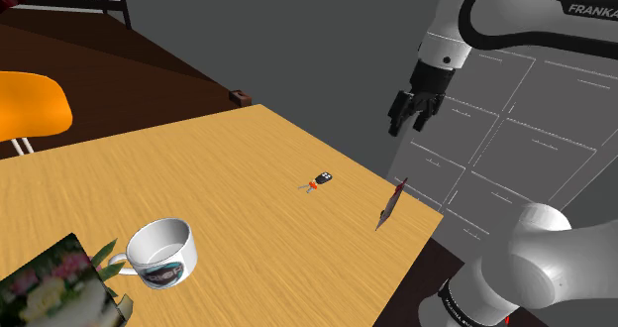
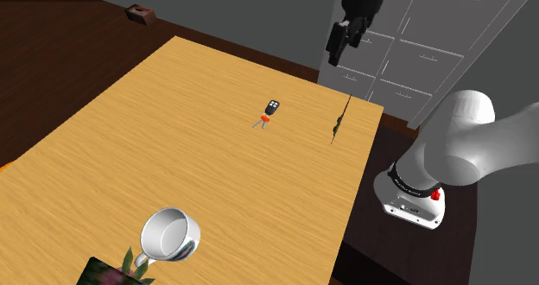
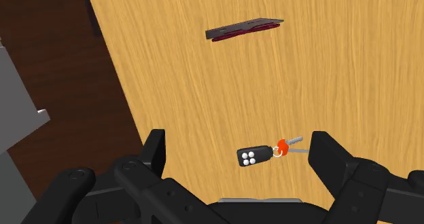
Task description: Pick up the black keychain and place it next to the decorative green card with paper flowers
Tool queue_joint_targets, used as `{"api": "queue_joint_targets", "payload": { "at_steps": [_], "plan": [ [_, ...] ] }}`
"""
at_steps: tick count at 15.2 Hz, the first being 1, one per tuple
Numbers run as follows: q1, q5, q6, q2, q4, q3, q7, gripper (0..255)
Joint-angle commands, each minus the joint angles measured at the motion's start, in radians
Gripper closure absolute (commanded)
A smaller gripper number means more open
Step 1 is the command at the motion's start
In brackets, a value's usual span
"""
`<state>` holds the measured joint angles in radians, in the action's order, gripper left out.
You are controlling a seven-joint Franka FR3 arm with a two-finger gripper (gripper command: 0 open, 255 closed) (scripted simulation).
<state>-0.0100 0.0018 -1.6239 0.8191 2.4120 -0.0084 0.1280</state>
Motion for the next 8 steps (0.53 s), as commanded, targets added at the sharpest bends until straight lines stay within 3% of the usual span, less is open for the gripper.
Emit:
{"api": "queue_joint_targets", "payload": {
  "at_steps": [1, 8],
  "plan": [
    [0.0, 0.0, 0.0, 0.0, 0.0, 0.0, 0.0, 0],
    [-0.015, 0.035, -0.223, -0.199, 0.041, 0.065, 0.138, 0]
  ]
}}
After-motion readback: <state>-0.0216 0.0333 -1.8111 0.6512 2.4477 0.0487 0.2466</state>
